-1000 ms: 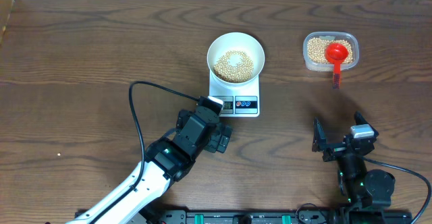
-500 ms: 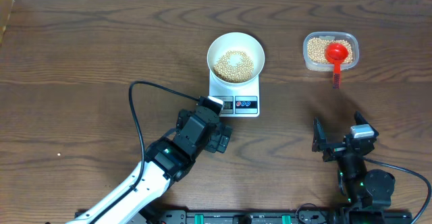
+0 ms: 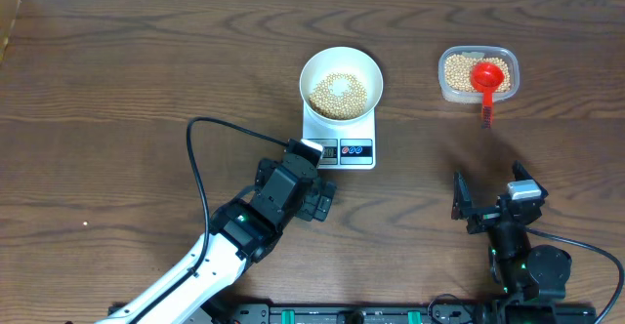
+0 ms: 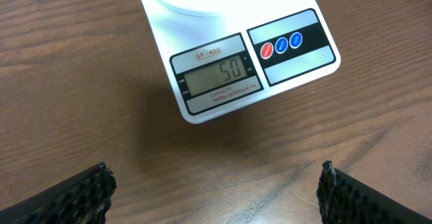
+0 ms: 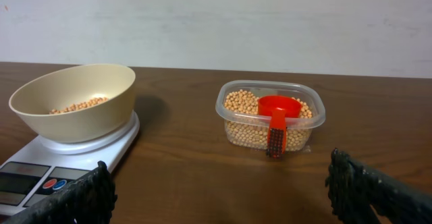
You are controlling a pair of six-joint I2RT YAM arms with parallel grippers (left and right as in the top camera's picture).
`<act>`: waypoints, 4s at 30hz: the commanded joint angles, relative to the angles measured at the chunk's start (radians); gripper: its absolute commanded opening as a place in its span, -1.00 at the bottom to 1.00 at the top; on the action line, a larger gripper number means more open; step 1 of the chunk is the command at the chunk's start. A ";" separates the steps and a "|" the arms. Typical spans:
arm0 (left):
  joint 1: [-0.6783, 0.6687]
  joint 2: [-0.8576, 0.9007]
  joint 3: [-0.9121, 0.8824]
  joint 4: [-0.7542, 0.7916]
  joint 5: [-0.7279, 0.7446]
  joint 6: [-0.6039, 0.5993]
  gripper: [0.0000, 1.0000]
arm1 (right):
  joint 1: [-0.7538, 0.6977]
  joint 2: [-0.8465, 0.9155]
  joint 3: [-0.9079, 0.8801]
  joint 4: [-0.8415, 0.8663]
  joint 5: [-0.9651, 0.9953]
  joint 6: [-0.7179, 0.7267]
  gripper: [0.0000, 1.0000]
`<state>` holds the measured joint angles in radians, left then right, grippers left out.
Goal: Scoop item into bowl and weigh 50g on scale
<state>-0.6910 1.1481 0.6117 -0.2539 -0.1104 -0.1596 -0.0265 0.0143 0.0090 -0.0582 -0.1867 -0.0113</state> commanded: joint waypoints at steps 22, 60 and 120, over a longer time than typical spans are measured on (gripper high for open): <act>0.054 -0.633 -0.291 0.019 -0.013 0.005 0.96 | 0.006 -0.008 -0.003 -0.001 0.001 0.010 0.99; 0.119 -1.147 -0.608 0.187 -0.004 0.005 0.95 | 0.006 -0.008 -0.003 -0.001 0.001 0.011 0.98; 0.430 -1.147 -0.608 0.185 0.035 0.283 0.96 | 0.006 -0.008 -0.003 -0.001 0.001 0.010 0.99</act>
<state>-0.3012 0.0109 0.0154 -0.0181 -0.0582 0.1059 -0.0265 0.0139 0.0082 -0.0570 -0.1864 -0.0113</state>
